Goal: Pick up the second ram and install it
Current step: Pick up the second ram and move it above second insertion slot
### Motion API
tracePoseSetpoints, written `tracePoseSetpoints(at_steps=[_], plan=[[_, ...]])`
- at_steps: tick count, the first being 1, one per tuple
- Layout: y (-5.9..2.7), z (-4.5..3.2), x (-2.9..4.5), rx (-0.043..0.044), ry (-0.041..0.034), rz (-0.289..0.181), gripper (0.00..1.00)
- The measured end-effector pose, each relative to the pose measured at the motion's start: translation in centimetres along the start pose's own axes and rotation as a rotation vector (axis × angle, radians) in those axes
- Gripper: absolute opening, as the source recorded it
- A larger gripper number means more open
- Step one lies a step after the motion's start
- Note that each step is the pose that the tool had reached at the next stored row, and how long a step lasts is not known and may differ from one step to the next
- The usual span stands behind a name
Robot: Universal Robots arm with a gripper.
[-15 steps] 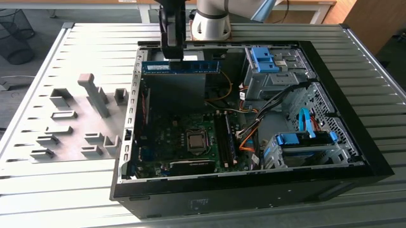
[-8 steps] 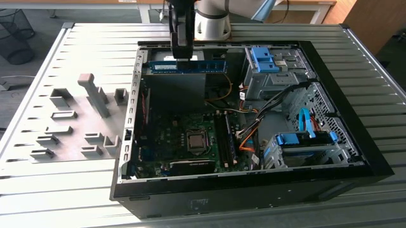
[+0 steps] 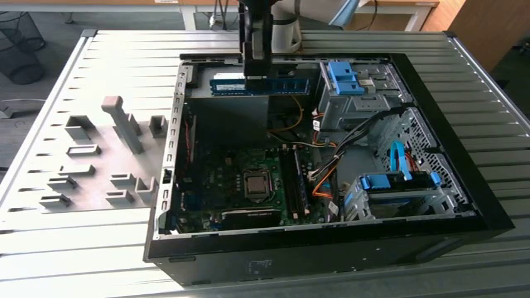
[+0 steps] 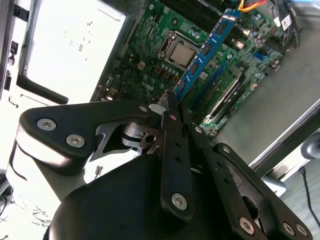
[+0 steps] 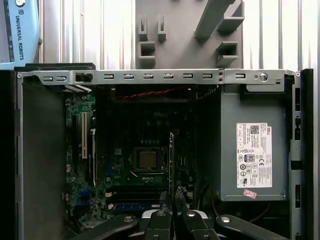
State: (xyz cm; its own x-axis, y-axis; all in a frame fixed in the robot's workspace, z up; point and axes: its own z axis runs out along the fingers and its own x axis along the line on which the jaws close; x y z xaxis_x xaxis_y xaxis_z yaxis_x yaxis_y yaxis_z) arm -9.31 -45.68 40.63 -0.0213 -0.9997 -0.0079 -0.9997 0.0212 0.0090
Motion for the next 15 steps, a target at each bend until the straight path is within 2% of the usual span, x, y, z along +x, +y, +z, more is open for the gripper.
tracePoseSetpoints(at_steps=[5,15], plan=[[-0.98,-0.01,-0.02,-0.0002,0.0002,-0.014,0.14],[-3.80,-0.04,-0.08,-0.0002,0.0002,-0.024,0.14]])
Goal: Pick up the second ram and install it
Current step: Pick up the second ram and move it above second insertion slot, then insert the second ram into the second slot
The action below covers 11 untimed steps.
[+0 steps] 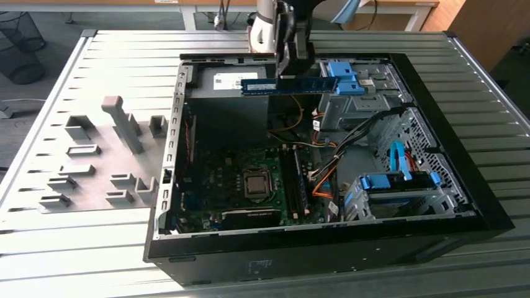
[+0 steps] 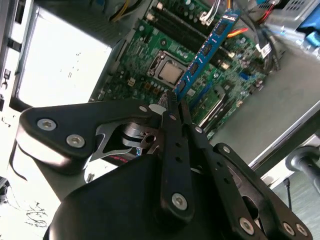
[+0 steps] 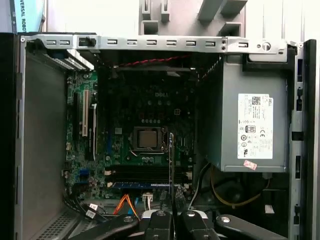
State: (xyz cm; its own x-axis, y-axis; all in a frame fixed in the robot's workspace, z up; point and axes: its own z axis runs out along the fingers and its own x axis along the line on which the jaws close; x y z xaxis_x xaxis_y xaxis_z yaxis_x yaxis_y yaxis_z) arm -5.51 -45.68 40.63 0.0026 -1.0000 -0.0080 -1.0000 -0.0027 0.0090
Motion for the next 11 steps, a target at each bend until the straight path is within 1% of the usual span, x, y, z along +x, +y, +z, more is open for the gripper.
tracePoseSetpoints(at_steps=[5,11], plan=[[-1.27,-0.01,0.01,0.0000,0.0000,-0.004,0.14],[-1.40,-0.01,0.00,0.0000,0.0000,-0.006,0.14]])
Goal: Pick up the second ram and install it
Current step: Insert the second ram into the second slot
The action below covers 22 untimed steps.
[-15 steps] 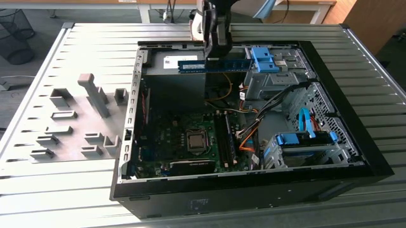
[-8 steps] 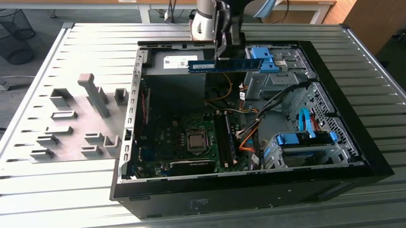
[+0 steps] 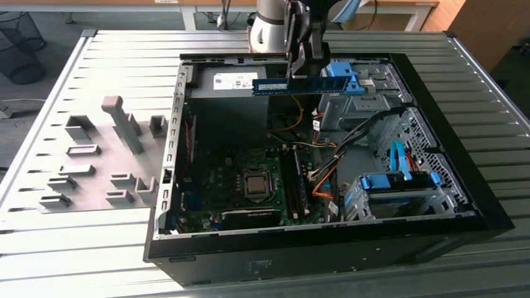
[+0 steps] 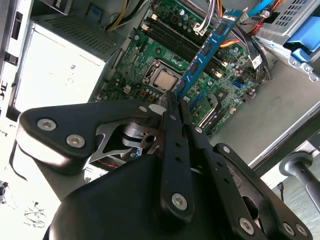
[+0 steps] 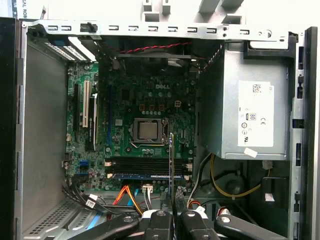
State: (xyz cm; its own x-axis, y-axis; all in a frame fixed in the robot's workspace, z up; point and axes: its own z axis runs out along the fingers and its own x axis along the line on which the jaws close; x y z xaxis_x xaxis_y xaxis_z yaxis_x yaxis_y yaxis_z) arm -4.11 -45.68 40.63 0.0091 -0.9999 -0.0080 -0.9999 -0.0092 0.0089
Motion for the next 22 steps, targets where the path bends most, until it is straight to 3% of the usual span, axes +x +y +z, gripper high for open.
tracePoseSetpoints(at_steps=[12,22], plan=[[0.00,0.00,0.00,0.0000,0.0000,0.006,0.14],[-0.01,0.05,0.00,0.0005,-0.0002,0.064,0.14]])
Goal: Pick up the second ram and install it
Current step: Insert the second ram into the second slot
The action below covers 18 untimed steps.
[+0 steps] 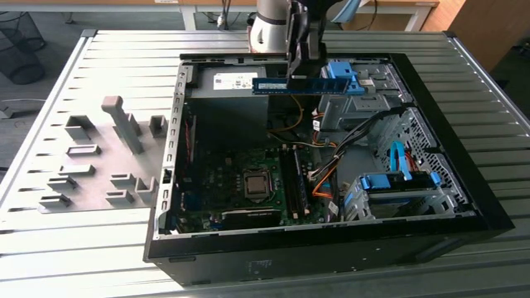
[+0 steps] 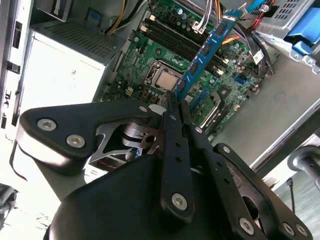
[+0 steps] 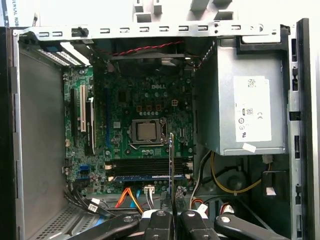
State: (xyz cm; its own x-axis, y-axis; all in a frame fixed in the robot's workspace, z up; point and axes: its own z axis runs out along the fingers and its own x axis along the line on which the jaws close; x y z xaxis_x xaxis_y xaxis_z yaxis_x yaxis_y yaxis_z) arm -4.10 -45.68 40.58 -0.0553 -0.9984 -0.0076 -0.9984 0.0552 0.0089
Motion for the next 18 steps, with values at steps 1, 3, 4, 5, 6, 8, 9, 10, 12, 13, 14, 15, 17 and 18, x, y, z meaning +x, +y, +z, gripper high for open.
tracePoseSetpoints(at_steps=[1,3,4,5,6,8,9,10,12,13,14,15,17,18], plan=[[0.00,0.01,0.00,0.0000,0.0000,0.009,0.14],[0.00,0.02,0.00,0.0002,-0.0001,0.028,0.14],[0.00,0.04,0.00,0.0003,-0.0002,0.039,0.14],[0.00,0.05,0.00,0.0004,-0.0002,0.049,0.14],[0.00,0.06,0.00,0.0004,-0.0003,0.060,0.14],[0.00,0.08,0.00,0.0006,-0.0003,0.081,0.14],[0.00,0.09,0.00,0.0007,-0.0004,0.092,0.14],[0.00,0.10,0.00,0.0008,-0.0004,0.103,0.14],[0.00,0.12,0.00,0.0010,-0.0004,0.126,0.14],[0.00,0.14,0.00,0.0011,-0.0004,0.139,0.14],[0.00,0.15,0.00,0.0012,-0.0004,0.151,0.14],[0.00,0.16,0.00,0.0013,-0.0003,0.164,0.14],[0.00,0.19,0.00,0.0015,-0.0003,0.192,0.14],[0.00,0.20,0.00,0.0017,-0.0003,0.207,0.14]])
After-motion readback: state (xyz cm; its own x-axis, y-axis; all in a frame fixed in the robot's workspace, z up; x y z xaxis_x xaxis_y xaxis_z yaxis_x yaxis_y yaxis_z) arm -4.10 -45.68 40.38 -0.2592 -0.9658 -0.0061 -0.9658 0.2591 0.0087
